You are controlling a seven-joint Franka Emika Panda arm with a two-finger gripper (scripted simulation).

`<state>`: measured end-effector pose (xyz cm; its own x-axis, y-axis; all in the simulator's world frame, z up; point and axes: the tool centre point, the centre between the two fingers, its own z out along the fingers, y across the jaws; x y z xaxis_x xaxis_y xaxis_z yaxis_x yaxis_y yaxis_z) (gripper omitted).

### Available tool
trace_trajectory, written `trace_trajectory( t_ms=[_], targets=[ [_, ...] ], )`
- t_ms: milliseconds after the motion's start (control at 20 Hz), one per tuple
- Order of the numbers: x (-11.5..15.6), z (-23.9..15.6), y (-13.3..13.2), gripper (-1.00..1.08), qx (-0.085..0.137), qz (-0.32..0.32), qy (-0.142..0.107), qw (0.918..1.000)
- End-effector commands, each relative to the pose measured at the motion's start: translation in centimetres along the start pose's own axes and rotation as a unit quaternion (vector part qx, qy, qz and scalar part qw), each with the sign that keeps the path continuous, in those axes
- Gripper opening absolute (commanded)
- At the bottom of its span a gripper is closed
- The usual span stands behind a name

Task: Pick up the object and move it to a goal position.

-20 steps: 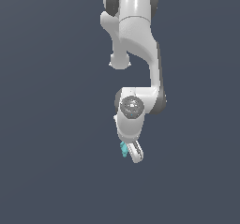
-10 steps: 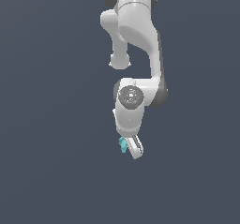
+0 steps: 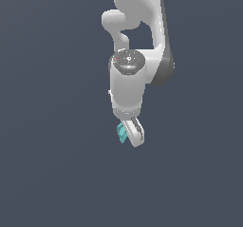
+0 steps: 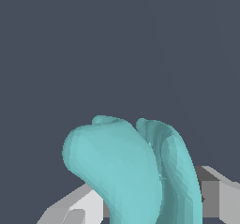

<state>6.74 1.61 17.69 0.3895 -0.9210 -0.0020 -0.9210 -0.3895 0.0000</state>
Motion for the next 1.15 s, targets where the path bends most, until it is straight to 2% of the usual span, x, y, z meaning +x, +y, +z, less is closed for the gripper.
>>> trace_trajectory(
  t_ms=[0,300,550,800,1100],
  targets=[
    [0.2,-2.9,0.7,-1.00,0.000,0.000,0.000,1.0000],
    [0.5,-8.9,1.9,-1.00,0.000,0.000,0.001,1.0000],
    [0.8,-12.4,2.5,-1.00,0.000,0.000,0.001,1.0000],
    [0.9,-14.1,2.7,-1.00,0.000,0.000,0.001,1.0000],
    [0.9,-14.1,2.5,-1.00,0.000,-0.001,0.001,1.0000]
  ],
)
